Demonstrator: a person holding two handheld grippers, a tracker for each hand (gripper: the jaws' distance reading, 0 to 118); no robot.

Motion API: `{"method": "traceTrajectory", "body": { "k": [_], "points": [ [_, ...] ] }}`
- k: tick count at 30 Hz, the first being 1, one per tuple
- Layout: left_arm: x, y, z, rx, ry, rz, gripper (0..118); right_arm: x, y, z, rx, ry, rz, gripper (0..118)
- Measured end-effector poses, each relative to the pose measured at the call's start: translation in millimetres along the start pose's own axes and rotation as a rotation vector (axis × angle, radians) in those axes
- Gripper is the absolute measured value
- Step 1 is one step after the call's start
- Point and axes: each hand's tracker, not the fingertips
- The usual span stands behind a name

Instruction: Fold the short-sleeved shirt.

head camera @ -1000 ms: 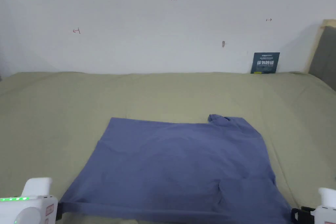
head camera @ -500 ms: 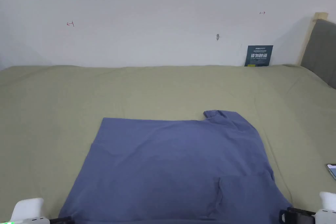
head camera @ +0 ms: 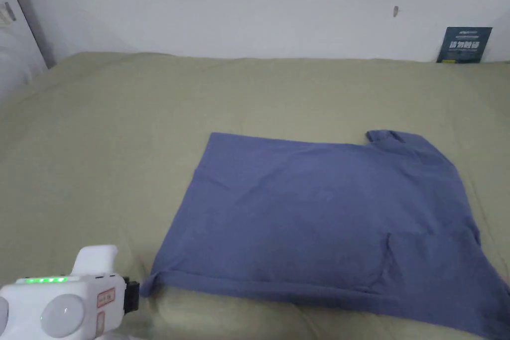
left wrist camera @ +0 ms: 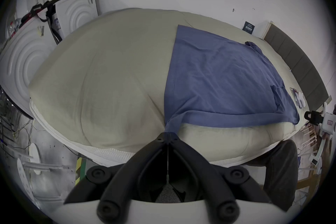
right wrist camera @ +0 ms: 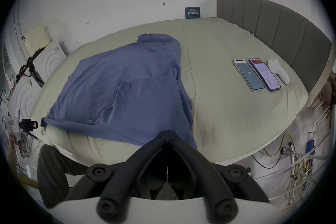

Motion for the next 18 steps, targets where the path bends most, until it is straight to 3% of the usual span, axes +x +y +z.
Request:
{"method": "traceTrajectory", "body": {
  "k": [1,2,3,4,8,9,10,11,12,14,15,16,17,18],
  "points": [
    [-1.2,1.7,-3.9,-0.004,0.011,0.002,13,7.8,4.9,-6.3,-0.016,0.005,0.000,0],
    [-2.9,3.5,-8.6,-0.008,0.010,0.003,55,9.8,5.3,-7.1,-0.019,0.006,0.003,0],
    [-2.5,5.1,-16.6,-0.040,0.030,0.011,116,12.7,5.8,-7.4,-0.019,0.009,0.000,0],
    [1.5,3.5,-21.5,-0.076,0.042,0.027,118,14.6,6.7,-8.3,-0.021,0.009,-0.003,0],
    [10.0,9.1,-40.9,-0.050,0.046,-0.007,117,19.1,11.6,-16.6,-0.021,-0.006,-0.002,0],
    [11.8,10.7,-43.0,-0.044,0.059,-0.001,106,18.4,12.6,-19.9,-0.029,-0.006,0.004,0],
    [11.6,12.1,-42.0,-0.031,0.034,0.008,81,18.6,13.3,-22.1,-0.032,-0.012,0.007,0],
    [11.1,13.6,-41.1,-0.004,-0.026,0.043,39,19.2,13.7,-24.4,-0.032,-0.014,0.012,0],
    [11.6,15.5,-42.8,-0.010,-0.029,0.053,11,19.8,14.3,-26.4,-0.030,-0.014,0.018,0],
    [17.6,15.3,-46.2,-0.028,0.016,0.033,11,23.6,14.8,-33.0,-0.029,-0.014,0.026,1],
    [19.2,15.3,-46.8,-0.029,0.016,0.020,11,25.1,15.5,-35.5,-0.027,-0.013,0.030,17],
    [17.2,16.4,-47.6,-0.029,0.014,0.021,11,26.3,15.7,-37.2,-0.023,-0.013,0.035,56],
    [17.7,16.4,-46.4,-0.030,0.018,0.021,11,29.0,13.9,-42.7,-0.018,-0.010,0.043,104],
    [17.4,16.6,-44.9,-0.029,0.017,0.024,11,31.4,14.1,-46.5,-0.029,-0.010,0.054,117]
  ]
}}
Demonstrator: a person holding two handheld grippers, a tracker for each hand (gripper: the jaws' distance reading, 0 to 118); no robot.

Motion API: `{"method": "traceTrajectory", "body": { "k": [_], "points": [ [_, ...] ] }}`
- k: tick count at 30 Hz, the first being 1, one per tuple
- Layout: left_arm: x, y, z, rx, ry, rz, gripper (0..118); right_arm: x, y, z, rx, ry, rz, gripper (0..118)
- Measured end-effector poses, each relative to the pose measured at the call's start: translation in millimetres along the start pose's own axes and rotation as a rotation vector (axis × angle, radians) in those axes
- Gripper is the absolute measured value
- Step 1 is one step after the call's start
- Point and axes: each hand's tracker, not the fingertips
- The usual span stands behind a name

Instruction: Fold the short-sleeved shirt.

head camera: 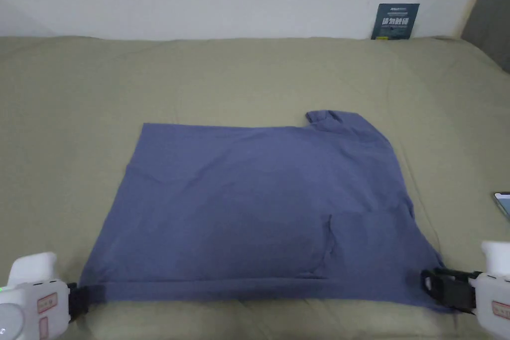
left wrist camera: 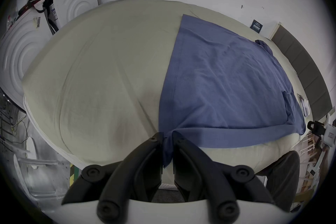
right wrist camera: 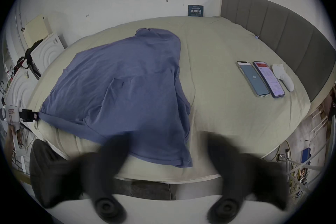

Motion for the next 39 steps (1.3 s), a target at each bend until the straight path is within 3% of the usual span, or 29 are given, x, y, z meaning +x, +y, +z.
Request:
{"method": "traceTrajectory", "body": {
  "k": [4,7,8,9,10,11,13,15,30,39],
  "points": [
    [7.2,-4.5,10.7,-0.021,-0.008,0.006,11,-3.1,-17.9,-10.6,-0.071,-0.014,0.080,116],
    [10.9,-4.3,12.9,-0.032,-0.008,0.012,11,1.4,-20.9,-18.7,-0.072,-0.003,0.082,112],
    [12.9,-5.0,13.3,-0.032,-0.003,0.006,11,3.7,-21.7,-21.3,-0.076,0.009,0.087,102],
    [12.1,-4.2,13.5,-0.032,-0.001,0.007,11,3.9,-22.9,-24.6,-0.080,-0.004,0.092,68],
    [9.8,-2.2,12.8,-0.033,-0.002,0.010,11,4.8,-23.8,-27.4,-0.091,-0.021,0.106,23],
    [9.9,-1.6,13.7,-0.033,-0.004,0.014,11,5.6,-26.8,-27.1,-0.086,-0.025,0.103,3],
    [11.3,-0.9,16.9,-0.026,-0.003,0.011,10,8.3,-23.3,-24.3,-0.090,0.034,0.040,3],
    [6.1,2.4,17.4,-0.020,0.005,0.004,9,14.0,-22.9,-10.3,-0.039,0.027,0.028,4],
    [4.7,58.2,21.5,0.073,0.011,-0.024,7,11.8,44.5,8.7,0.052,0.024,0.048,4],
    [26.3,143.0,-23.2,0.105,0.036,-0.078,7,3.9,129.6,-52.5,0.038,-0.005,0.061,4]
  ]
}}
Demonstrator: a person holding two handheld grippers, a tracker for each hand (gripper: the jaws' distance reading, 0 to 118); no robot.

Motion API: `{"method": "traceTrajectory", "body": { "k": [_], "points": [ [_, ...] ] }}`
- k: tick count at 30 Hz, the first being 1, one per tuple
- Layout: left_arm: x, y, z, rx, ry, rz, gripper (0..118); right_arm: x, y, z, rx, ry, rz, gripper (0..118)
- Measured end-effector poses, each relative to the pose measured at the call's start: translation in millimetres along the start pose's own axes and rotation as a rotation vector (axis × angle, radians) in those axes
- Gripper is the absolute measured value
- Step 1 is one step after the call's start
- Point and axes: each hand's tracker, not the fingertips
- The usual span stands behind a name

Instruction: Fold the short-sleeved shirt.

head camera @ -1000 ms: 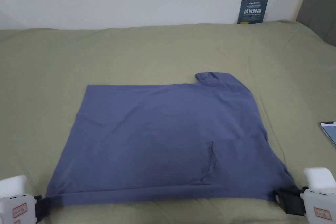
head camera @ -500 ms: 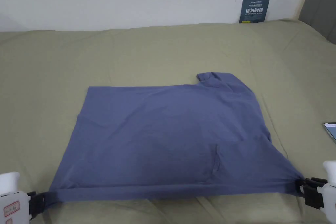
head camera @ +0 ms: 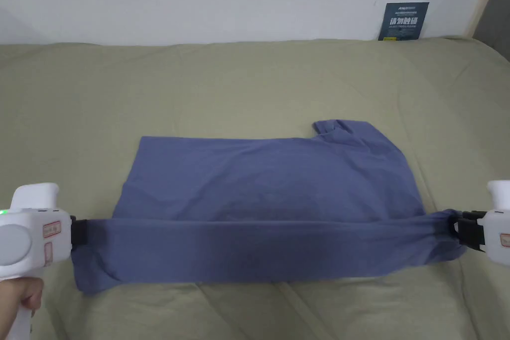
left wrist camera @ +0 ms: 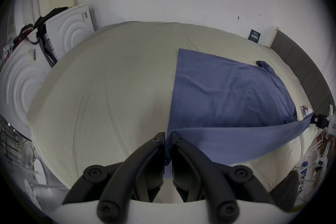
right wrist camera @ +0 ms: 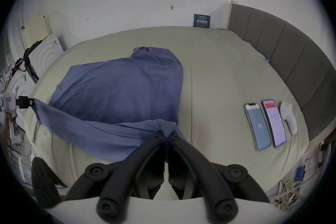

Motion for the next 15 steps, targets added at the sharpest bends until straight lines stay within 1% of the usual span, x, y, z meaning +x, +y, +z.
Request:
{"method": "traceTrajectory", "body": {
  "k": [5,8,10,11,12,13,14,15],
  "points": [
    [7.9,34.5,-48.4,-0.027,0.022,-0.017,7,-3.9,34.2,-49.5,-0.059,-0.021,0.003,4],
    [13.5,46.5,-77.5,-0.047,0.032,-0.024,7,-9.1,44.1,-72.1,-0.094,-0.037,-0.024,4],
    [15.3,51.2,-93.7,-0.060,0.036,-0.027,7,-8.6,48.7,-85.9,-0.134,-0.033,-0.055,4],
    [16.8,52.1,-100.2,-0.067,0.033,-0.025,7,-8.6,49.8,-91.1,-0.150,-0.029,-0.068,5],
    [17.0,52.3,-105.6,-0.075,0.034,-0.021,8,-8.8,50.0,-94.7,-0.164,-0.031,-0.082,20],
    [16.5,51.1,-109.5,-0.069,0.034,-0.010,23,-9.1,49.2,-98.4,-0.175,-0.034,-0.103,54],
    [15.7,48.5,-110.1,-0.048,0.021,0.000,66,-9.3,47.3,-99.6,-0.178,-0.043,-0.112,97],
    [16.1,45.7,-109.0,-0.032,0.050,-0.001,118,-8.9,44.7,-100.2,-0.183,-0.052,-0.113,118]
  ]
}}
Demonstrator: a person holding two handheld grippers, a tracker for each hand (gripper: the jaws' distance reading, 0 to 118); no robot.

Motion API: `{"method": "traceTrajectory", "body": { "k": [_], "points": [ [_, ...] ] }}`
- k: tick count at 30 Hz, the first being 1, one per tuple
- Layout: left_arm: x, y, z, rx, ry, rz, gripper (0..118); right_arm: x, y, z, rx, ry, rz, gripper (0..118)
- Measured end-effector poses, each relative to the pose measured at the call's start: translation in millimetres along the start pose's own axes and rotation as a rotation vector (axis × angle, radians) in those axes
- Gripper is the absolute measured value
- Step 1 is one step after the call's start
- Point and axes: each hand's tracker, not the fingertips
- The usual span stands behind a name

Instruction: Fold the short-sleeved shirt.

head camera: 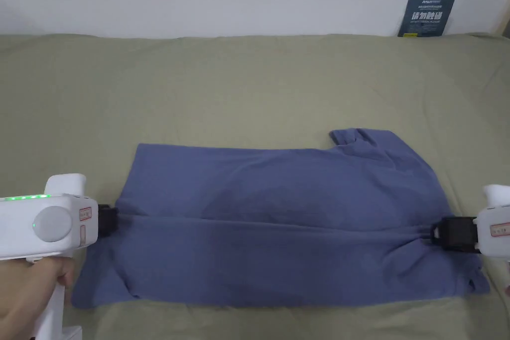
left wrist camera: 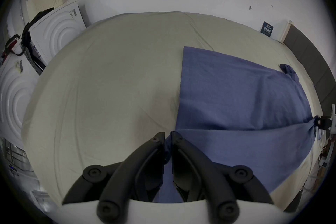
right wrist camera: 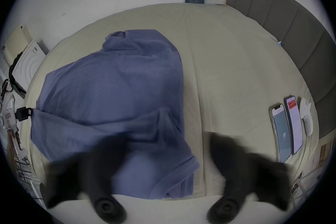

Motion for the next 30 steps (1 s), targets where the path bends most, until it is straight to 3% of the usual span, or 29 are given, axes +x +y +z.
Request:
{"method": "traceTrajectory", "body": {
  "k": [2,5,6,7,8,9,10,11,13,16,17,18,19,20,24,25,26,27,28,29,30],
  "points": [
    [-7.9,-10.7,6.6,0.029,0.040,0.064,116,5.8,-9.6,14.0,0.071,0.042,-0.008,114],
    [-22.5,-23.7,19.5,-0.032,-0.013,0.036,113,14.9,-31.6,33.0,0.032,0.000,0.007,112],
    [-28.3,-30.3,25.1,-0.042,-0.016,0.046,105,17.2,-39.6,39.2,0.023,0.012,0.004,95],
    [-35.8,-38.3,32.0,-0.049,-0.033,0.050,105,19.9,-50.5,47.0,0.026,0.034,-0.015,95],
    [-43.3,-44.1,40.7,-0.045,-0.043,0.054,100,21.0,-60.6,54.0,0.041,0.056,-0.034,86],
    [-48.3,-51.0,46.8,-0.045,-0.064,0.065,80,16.2,-72.9,60.4,0.053,0.065,-0.038,61],
    [-52.9,-58.7,49.5,-0.069,-0.070,0.043,25,13.2,-82.1,63.8,0.055,0.054,-0.032,12],
    [-51.2,-70.0,55.6,-0.047,-0.064,0.042,0,14.7,-89.8,67.6,0.068,0.032,-0.044,0],
    [-51.2,-88.9,65.1,-0.089,-0.106,0.058,0,15.5,-98.3,69.4,0.055,0.094,-0.035,0],
    [-41.4,-86.4,71.8,-0.088,-0.143,0.087,0,12.3,-101.8,69.7,0.048,0.087,-0.030,0],
    [-37.8,-86.0,69.4,-0.098,-0.160,0.083,18,10.0,-102.0,68.7,0.050,0.091,-0.027,0],
    [-33.4,-85.7,64.7,-0.106,-0.156,0.071,85,9.7,-101.3,68.7,0.047,0.095,-0.026,0],
    [-28.5,-86.5,54.8,-0.155,-0.143,0.040,118,8.8,-100.3,68.9,0.047,0.096,-0.024,0],
    [-28.2,-91.0,55.8,-0.054,-0.108,0.084,117,8.5,-99.0,68.6,0.048,0.098,-0.019,0],
    [-24.6,-79.9,31.7,-0.153,-0.112,0.087,114,2.2,-95.3,65.8,0.042,0.095,-0.008,0],
    [-24.6,-78.7,27.4,-0.163,-0.081,0.080,104,3.1,-95.9,62.7,0.042,0.098,-0.008,0],
    [-26.3,-78.3,27.4,-0.155,-0.083,0.084,77,2.4,-94.4,60.0,0.039,0.096,-0.004,0],
    [-26.4,-77.5,29.4,-0.144,-0.070,0.085,43,2.0,-93.2,58.3,0.041,0.090,0.000,1],
    [-22.0,-80.4,48.8,-0.083,-0.021,0.030,7,2.6,-91.7,56.1,0.047,0.090,0.001,11],
    [-30.9,-78.0,55.2,-0.061,-0.105,0.062,4,15.5,-89.5,42.3,0.038,0.112,-0.020,41],
    [-32.0,-77.5,56.6,-0.119,-0.212,0.151,4,17.6,-86.8,38.4,0.037,0.106,-0.037,102]
  ]
}}
